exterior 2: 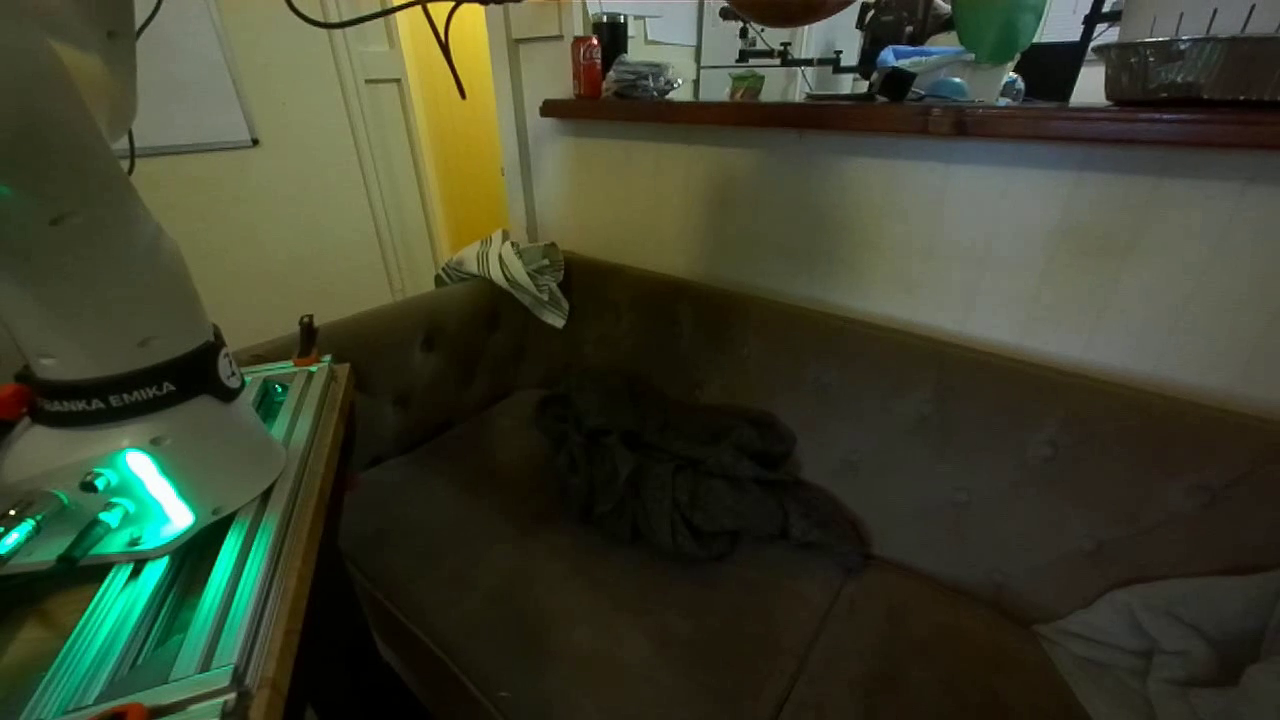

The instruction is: Pick the bowl and put it on the shelf

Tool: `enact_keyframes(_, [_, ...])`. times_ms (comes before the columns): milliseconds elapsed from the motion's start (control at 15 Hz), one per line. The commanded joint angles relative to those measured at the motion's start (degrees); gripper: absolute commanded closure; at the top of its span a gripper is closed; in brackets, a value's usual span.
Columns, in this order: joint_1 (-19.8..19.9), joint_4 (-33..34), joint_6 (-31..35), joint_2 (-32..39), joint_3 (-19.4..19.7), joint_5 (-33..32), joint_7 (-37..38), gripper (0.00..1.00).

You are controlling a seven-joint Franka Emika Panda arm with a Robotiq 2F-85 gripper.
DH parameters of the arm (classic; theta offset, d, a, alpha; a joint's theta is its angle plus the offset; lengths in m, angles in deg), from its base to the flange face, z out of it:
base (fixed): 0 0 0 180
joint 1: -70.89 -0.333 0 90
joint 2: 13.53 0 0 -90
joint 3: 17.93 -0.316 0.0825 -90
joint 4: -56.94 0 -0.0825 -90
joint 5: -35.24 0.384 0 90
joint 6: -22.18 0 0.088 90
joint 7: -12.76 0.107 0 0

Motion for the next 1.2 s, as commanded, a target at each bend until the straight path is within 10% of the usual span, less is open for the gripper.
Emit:
enact_keyframes(0, [-1.04,1.78,0.87,1.66,0.26,0.12,5.06,0.96])
enact_keyframes(600, [-4.16,10.75,-2.16,6.22,-0.92,0.36,18.83,0.96])
enact_keyframes(667, [-3.86,3.82,-0.92,4.90,0.07,-1.64,15.19,0.86])
enact_keyframes(1133, [-6.51,10.11,-1.89,9.22,0.71,-2.70,22.67,0.96])
